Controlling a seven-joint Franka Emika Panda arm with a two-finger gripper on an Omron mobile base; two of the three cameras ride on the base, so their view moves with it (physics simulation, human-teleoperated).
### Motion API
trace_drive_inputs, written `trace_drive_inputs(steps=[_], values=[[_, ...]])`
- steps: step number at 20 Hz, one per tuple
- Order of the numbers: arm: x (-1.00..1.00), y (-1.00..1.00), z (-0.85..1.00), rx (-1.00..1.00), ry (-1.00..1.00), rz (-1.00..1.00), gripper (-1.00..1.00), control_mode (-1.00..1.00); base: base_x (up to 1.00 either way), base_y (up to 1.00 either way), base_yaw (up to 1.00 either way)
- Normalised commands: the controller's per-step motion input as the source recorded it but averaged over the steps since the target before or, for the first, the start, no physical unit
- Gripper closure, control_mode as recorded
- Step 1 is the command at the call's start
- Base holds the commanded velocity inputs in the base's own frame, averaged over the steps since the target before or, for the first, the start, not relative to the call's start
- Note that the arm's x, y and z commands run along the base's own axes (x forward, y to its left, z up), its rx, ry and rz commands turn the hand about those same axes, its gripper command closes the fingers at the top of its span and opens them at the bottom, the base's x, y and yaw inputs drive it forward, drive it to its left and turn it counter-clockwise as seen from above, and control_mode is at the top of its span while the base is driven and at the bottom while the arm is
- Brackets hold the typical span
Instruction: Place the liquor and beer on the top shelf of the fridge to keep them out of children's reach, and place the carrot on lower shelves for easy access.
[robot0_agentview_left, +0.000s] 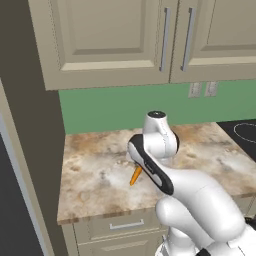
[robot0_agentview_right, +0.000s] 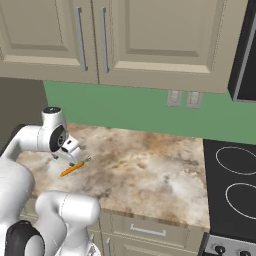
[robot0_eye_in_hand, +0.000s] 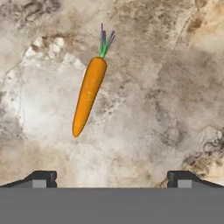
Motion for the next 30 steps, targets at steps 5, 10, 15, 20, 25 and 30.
trace_drive_inputs(steps=[5,10,15,20,25,30], values=[[0.33,0.07,-0.61,0.00,0.00,0.00,-1.00,-1.00,0.00,0.00,0.00],[0.33,0.11,-0.53,0.00,0.00,-0.01,-1.00,-1.00,0.00,0.00,0.00],[0.32,0.18,-0.30,0.00,0.00,-0.03,-1.00,-1.00,0.00,0.00,0.00],[0.30,0.14,-0.18,0.00,0.00,-0.04,-1.00,-1.00,0.00,0.00,0.00],[0.26,0.04,-0.28,0.00,0.00,-0.03,-1.00,-1.00,0.00,0.00,0.00],[0.20,0.00,-0.36,0.00,0.00,-0.01,-1.00,-1.00,0.00,0.00,0.00]])
